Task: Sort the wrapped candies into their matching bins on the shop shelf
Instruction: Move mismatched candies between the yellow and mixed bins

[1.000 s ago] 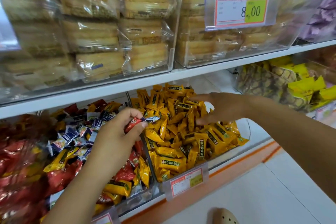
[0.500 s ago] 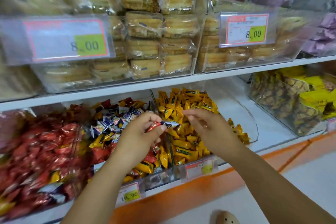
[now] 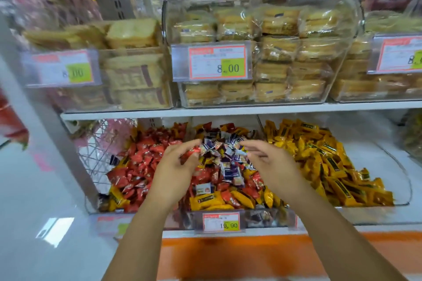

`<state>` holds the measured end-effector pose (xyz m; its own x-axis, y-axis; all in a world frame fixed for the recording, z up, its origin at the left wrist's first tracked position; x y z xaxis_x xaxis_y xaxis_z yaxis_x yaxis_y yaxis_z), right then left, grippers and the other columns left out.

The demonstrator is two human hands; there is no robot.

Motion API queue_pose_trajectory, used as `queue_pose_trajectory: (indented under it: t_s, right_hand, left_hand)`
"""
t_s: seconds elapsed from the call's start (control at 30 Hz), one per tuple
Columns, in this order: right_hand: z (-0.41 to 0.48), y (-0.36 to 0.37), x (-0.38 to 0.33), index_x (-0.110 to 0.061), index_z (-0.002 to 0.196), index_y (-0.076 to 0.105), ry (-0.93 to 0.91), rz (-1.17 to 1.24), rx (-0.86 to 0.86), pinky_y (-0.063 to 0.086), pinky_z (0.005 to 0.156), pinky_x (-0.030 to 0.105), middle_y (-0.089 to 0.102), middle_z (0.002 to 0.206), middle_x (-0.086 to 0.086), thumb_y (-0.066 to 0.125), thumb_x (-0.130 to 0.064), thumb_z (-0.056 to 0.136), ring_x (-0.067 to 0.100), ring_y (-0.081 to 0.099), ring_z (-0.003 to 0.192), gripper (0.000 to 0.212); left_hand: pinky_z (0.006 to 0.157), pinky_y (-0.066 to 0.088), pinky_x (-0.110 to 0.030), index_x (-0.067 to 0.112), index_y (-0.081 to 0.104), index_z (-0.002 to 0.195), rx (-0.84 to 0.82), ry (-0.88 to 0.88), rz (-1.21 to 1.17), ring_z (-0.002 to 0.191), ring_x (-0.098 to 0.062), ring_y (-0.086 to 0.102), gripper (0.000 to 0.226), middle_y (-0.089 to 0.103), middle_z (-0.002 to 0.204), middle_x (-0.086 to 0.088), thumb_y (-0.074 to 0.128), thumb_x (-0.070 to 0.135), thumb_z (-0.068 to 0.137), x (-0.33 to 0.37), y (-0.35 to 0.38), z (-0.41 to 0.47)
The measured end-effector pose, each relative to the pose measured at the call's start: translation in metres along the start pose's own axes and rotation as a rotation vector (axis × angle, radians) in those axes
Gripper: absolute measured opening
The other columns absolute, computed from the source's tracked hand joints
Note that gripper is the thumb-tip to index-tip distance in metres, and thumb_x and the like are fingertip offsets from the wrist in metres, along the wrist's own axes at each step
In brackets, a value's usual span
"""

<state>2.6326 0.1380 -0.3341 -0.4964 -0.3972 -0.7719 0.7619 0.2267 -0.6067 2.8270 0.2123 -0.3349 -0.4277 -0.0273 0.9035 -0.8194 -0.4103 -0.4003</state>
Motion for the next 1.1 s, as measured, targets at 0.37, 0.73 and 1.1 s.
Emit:
queue_pose_trajectory:
  t_s: [0.37, 0.73, 1.1]
  right_hand:
    - [0.007, 0.016, -0.001, -0.034, 0.085, 0.070, 0.068, -0.134, -0.180, 0.056, 0.070, 0.025, 0.067, 0.084, -0.013, 0.059, -0.010, 0.092, 0.000, 0.062, 0.074, 0.027]
    - [-0.016, 0.069, 0.014, -0.031, 0.130, 0.050, 0.174, -0.521, -0.500, 0.045, 0.075, 0.023, 0.055, 0.127, -0.002, 0.068, -0.023, 0.087, 0.010, 0.054, 0.095, 0.047]
    - [-0.016, 0.054, -0.014, -0.037, 0.111, 0.048, 0.007, -0.315, -0.356, 0.039, 0.057, 0.021, 0.052, 0.093, -0.016, 0.064, -0.024, 0.087, 0.001, 0.049, 0.071, 0.031]
  left_hand:
    - [0.063, 0.035, -0.009, 0.030, 0.065, 0.117, 0.272, 0.084, 0.450, 0.075, -0.001, 0.054, 0.034, 0.057, 0.118, 0.006, 0.070, 0.018, 0.086, -0.030, -0.083, 0.013]
    - [0.074, 0.022, -0.033, 0.035, 0.069, 0.108, -0.207, 0.554, 0.966, 0.097, -0.018, 0.040, 0.030, 0.066, 0.103, 0.016, 0.065, 0.049, 0.082, -0.003, 0.036, -0.030]
    - [0.078, 0.034, -0.039, 0.037, 0.073, 0.080, -0.213, 0.567, 0.900, 0.097, -0.019, 0.038, 0.032, 0.061, 0.095, 0.008, 0.081, 0.055, 0.055, -0.015, 0.037, -0.023]
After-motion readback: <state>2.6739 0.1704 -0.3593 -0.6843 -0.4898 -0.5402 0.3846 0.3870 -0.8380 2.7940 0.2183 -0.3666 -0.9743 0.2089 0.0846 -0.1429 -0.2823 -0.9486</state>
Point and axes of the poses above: each hand's wrist, its own z-axis towards the middle knuckle, its own y-axis out of the palm, x = y × z, the point moved 9 cm from there along z, towards the middle knuckle
